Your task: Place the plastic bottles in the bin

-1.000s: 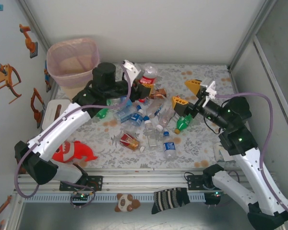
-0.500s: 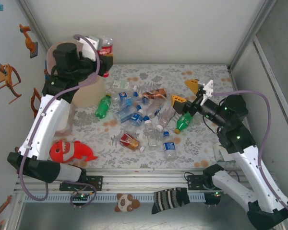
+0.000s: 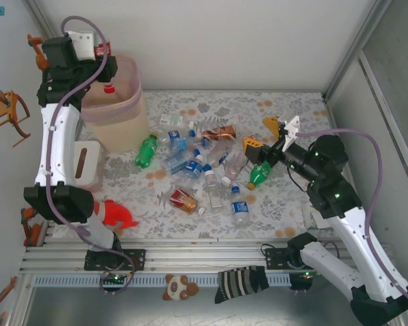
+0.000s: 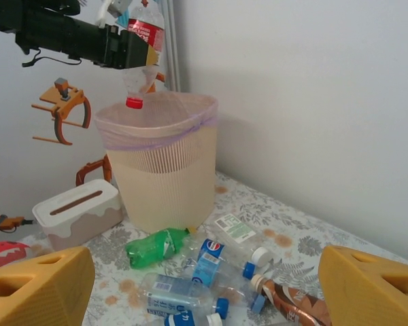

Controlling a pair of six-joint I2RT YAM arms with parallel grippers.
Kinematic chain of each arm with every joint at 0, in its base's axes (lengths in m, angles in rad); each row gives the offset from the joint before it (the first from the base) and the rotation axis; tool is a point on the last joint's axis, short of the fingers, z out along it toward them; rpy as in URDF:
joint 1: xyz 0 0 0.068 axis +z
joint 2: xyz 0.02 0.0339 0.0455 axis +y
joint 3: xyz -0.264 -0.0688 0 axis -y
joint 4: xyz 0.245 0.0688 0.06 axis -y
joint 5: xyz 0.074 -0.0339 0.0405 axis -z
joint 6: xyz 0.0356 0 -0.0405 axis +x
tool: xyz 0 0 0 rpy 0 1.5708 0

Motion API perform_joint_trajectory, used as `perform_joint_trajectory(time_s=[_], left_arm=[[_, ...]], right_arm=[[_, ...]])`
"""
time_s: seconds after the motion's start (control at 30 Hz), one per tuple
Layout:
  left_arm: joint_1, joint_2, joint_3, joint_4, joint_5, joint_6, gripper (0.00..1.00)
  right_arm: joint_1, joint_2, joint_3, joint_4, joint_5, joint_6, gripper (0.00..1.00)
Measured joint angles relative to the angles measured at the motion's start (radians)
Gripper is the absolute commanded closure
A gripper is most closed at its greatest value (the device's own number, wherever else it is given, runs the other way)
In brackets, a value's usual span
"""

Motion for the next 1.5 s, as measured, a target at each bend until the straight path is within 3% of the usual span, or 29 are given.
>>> perform_joint_trajectory(time_s=[0.23,0.67,1.23,1.5], left_arm=[[0.053,0.125,0.066,-0.126,0.024,-0.006,0.54],[0.057,0.368,0.126,-0.266,0.051,-0.006,0.55],[0.057,0.578,0.151,-0.367,0.028,-0.019,0.51],[0.059,0.626,0.200,-0.422,0.002,-0.033,0.31]], right_arm=[[0.000,-0.025,-0.011,-0.017,0.011,-0.003,0.16],[0.000,-0.054,-0.024,-0.035,0.016,-0.016,0.16],[0.000,-0.069,-0.032,-0.053,0.030,-0.024,0.16],[0.000,-0.076,-0.037,-0.060,0.042,-0.024,0.15]])
